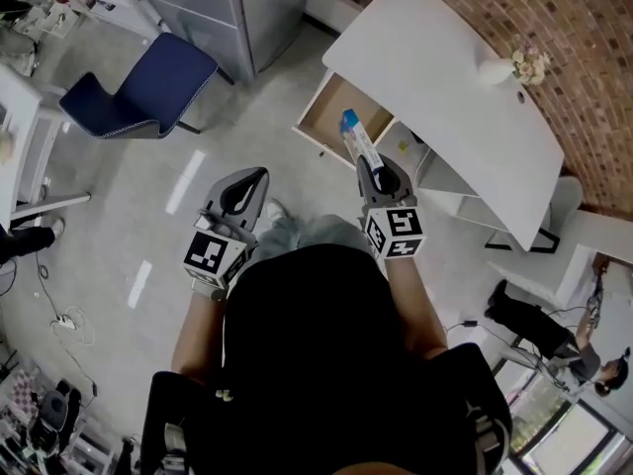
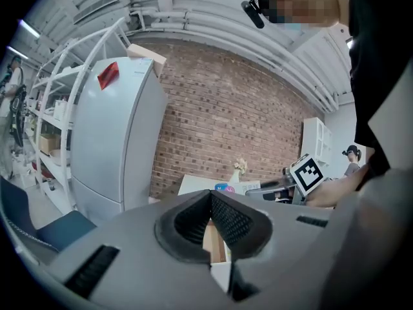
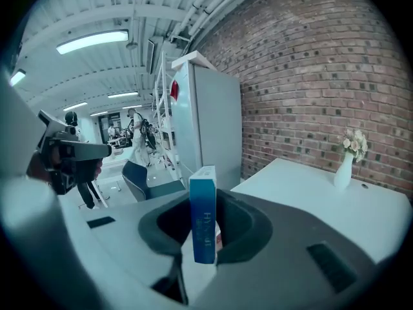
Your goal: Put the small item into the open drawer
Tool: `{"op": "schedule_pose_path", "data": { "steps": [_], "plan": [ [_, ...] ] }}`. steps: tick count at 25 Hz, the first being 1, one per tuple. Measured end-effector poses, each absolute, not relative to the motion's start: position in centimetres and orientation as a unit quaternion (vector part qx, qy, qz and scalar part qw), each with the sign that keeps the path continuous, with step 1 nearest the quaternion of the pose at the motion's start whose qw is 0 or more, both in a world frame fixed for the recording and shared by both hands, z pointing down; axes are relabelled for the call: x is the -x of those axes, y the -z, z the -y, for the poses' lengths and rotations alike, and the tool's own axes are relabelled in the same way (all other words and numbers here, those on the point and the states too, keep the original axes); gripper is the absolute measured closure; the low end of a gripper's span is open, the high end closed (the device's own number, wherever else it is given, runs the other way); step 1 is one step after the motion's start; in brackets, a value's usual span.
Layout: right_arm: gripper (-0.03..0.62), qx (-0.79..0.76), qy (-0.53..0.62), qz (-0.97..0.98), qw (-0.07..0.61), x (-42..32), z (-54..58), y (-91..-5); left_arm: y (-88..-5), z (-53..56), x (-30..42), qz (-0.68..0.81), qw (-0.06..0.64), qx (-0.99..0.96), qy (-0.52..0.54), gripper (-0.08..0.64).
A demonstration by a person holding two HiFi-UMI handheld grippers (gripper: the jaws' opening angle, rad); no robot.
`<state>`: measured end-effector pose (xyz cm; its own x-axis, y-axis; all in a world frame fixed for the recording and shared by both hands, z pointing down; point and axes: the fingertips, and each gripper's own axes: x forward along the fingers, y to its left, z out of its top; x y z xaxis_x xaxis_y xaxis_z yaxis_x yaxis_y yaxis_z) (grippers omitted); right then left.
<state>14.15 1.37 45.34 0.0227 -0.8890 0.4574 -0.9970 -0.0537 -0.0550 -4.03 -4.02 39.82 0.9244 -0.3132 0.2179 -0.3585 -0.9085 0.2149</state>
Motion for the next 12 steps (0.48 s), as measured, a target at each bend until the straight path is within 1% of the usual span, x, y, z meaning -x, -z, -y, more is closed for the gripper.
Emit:
{"op": "schedule_pose_path", "data": {
  "steps": [5, 12],
  "plan": [
    [0.506, -0.69, -0.218, 0.669, 0.171, -15.4, 0.7, -48.2, -40.1, 6.1, 3.7, 0.192, 0.143, -0.967, -0.085, 0.557],
    [0.505, -0.653, -0.258, 0.678, 0.219, -17.2, 4.2, -53.3, -42.3, 8.3, 2.0, 0.207, 0.17, -0.957, -0.108, 0.557]
  ]
}}
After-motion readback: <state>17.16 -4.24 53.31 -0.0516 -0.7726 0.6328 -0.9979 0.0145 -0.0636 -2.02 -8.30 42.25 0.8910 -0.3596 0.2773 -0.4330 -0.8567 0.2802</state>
